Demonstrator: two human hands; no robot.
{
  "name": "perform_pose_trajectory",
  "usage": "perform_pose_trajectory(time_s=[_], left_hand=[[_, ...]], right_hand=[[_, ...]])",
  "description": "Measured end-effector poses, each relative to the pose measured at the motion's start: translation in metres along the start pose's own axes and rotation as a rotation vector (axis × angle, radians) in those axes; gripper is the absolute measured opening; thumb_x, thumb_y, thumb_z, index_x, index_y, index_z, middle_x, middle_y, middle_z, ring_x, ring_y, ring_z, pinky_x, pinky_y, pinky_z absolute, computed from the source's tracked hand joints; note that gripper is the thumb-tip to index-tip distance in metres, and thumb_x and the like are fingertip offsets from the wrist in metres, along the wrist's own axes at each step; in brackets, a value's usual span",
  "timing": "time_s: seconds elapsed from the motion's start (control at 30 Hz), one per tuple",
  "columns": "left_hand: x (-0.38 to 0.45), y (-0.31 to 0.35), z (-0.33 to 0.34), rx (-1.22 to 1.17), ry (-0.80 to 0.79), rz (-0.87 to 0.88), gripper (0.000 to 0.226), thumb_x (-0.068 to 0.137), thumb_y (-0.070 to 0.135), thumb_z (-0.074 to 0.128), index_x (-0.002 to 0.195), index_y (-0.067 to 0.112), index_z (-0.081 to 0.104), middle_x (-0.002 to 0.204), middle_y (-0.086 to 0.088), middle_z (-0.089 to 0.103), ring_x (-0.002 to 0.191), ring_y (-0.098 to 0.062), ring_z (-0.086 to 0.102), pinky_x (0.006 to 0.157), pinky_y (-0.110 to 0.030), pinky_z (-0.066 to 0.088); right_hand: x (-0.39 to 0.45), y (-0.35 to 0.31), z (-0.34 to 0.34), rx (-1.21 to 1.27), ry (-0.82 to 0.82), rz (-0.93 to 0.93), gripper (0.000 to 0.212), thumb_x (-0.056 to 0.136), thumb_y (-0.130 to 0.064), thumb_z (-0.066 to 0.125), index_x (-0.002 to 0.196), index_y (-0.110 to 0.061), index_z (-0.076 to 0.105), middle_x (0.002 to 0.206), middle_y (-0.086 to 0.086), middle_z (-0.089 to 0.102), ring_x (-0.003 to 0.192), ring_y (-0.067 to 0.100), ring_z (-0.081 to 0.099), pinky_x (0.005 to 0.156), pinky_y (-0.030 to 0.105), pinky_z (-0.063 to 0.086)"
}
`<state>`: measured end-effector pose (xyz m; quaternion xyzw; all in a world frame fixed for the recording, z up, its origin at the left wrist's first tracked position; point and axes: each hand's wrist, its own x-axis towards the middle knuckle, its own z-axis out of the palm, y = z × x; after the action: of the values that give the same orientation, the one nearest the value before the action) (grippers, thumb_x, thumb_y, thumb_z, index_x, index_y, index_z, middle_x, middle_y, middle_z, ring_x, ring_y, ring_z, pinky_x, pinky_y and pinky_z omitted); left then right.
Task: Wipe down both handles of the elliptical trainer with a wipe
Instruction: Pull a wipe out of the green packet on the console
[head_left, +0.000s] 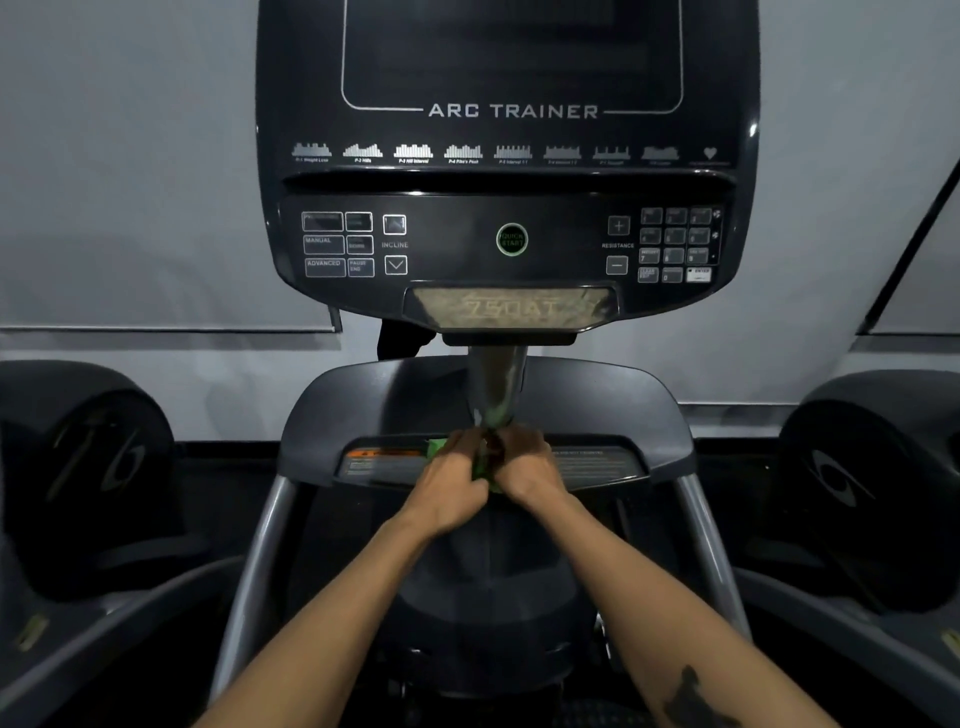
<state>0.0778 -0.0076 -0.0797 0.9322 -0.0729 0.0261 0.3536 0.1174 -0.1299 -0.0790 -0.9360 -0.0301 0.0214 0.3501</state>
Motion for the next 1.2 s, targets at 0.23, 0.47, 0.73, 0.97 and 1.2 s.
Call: perform_pose_trajectory(time_s=[0.23, 0.47, 0.73, 0.97, 1.2], left_hand=[[-0.006, 0.0, 0.004, -0.214, 0.158, -0.042, 0.066, 0.082, -0.003, 0.061, 0.138, 0.02, 0.035, 0.104, 0.004, 0.057, 0.082, -0.008, 0.059, 0.06, -0.004, 0.042], [-0.01, -0.003, 0.015, -0.18, 0.152, -0.03, 0.108, 0.083, 0.003, 0.065, 0.161, 0.026, -0.006, 0.133, -0.011, 0.056, 0.083, -0.01, 0.061, 0.062, -0.012, 0.047], [-0.01, -0.009, 0.017, -0.162, 0.17, -0.054, 0.068, 0.083, 0.006, 0.07, 0.143, 0.012, 0.04, 0.128, -0.012, 0.06, 0.118, -0.03, 0.058, 0.086, -0.024, 0.043], [-0.004, -0.002, 0.021, 0.088, -0.043, -0.108, 0.058, 0.088, 0.046, 0.064, 0.138, 0.019, 0.055, 0.135, -0.008, 0.059, 0.122, -0.028, 0.054, 0.106, -0.038, 0.044], [-0.004, 0.011, -0.011, -0.157, -0.078, -0.266, 0.03, 0.093, 0.021, 0.061, 0.122, 0.013, 0.065, 0.124, -0.008, 0.064, 0.115, -0.027, 0.06, 0.086, -0.027, 0.044]], right_hand=[[-0.007, -0.001, 0.0, 0.097, 0.191, 0.139, 0.019, 0.103, -0.024, 0.05, 0.111, -0.015, 0.064, 0.113, 0.014, 0.069, 0.107, 0.039, 0.065, 0.08, 0.035, 0.049], [0.004, -0.005, 0.011, 0.746, 0.255, 0.44, 0.022, 0.094, -0.019, 0.053, 0.076, -0.025, 0.066, 0.097, 0.001, 0.069, 0.093, 0.028, 0.066, 0.088, 0.049, 0.059], [0.012, -0.015, -0.013, 1.389, 0.2, 0.44, 0.022, 0.101, -0.005, 0.054, 0.087, -0.009, 0.07, 0.08, 0.011, 0.07, 0.072, 0.026, 0.065, 0.069, 0.033, 0.058], [-0.007, -0.012, -0.028, 1.449, 0.119, 0.344, 0.019, 0.099, -0.005, 0.055, 0.087, -0.009, 0.07, 0.082, 0.011, 0.072, 0.077, 0.027, 0.066, 0.072, 0.036, 0.054], [-0.038, -0.025, -0.04, 1.486, 0.097, 0.353, 0.025, 0.095, -0.012, 0.048, 0.074, -0.011, 0.063, 0.067, 0.005, 0.068, 0.064, 0.021, 0.064, 0.061, 0.032, 0.051]])
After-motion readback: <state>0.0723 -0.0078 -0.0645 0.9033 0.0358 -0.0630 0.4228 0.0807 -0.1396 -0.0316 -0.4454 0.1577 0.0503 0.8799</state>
